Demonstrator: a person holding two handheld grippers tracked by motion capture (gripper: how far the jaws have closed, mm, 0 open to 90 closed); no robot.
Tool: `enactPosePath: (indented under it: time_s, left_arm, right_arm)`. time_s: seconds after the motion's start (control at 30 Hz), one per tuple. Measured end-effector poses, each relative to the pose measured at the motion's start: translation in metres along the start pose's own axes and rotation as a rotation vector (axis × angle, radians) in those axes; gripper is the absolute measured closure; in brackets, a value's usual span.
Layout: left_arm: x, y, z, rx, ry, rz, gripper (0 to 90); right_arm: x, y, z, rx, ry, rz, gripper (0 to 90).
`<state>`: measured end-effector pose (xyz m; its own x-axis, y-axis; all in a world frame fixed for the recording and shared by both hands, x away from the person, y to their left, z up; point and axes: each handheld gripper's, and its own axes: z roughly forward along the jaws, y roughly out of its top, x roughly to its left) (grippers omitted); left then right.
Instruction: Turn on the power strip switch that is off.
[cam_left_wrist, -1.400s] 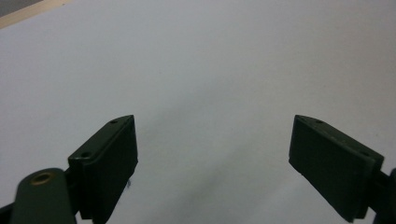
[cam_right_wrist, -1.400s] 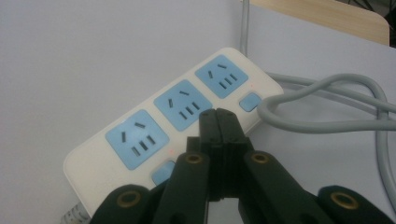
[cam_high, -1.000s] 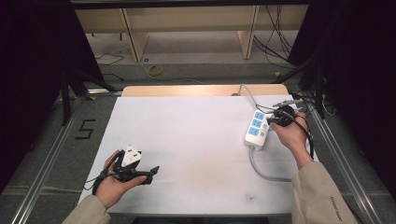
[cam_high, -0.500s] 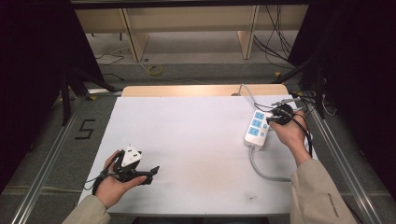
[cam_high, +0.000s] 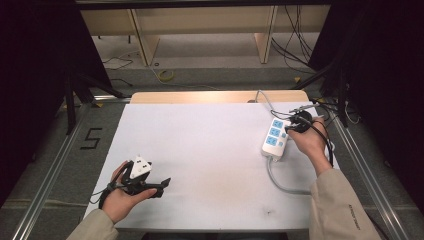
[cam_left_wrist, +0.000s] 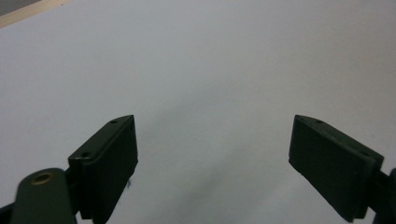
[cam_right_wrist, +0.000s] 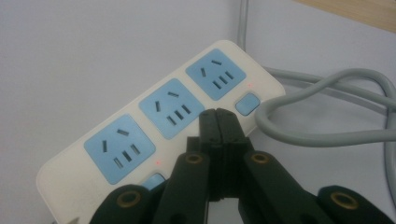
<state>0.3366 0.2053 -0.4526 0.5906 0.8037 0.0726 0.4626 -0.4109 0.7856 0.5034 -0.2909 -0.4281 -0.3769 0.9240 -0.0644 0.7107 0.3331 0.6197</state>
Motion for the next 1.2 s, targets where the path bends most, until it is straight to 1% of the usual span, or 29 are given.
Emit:
enactPosePath:
  time_s: [0.03,0.2,0.57,0.63,1.2]
  left_arm:
    - [0.000,0.000,0.000,0.000,0.000,0.000,15.1]
    - [0.000,0.000,0.000,-0.001,-0.001,-0.001,15.1]
    - [0.000,0.000,0.000,-0.001,-0.003,-0.001,15.1]
    - [0.000,0.000,0.000,-0.001,-0.003,-0.001,15.1]
    - [-0.001,0.000,0.001,0.002,-0.002,-0.001,15.1]
  right_arm:
    - [0.001,0.001,0.001,0.003,0.003,-0.009,90.0]
    - [0.002,0.002,0.003,0.008,0.006,-0.015,90.0]
    - [0.002,0.002,0.006,0.022,0.006,-0.013,90.0]
    - [0.003,0.002,0.007,0.021,0.001,-0.024,90.0]
    - [0.004,0.003,0.012,0.027,0.000,-0.022,90.0]
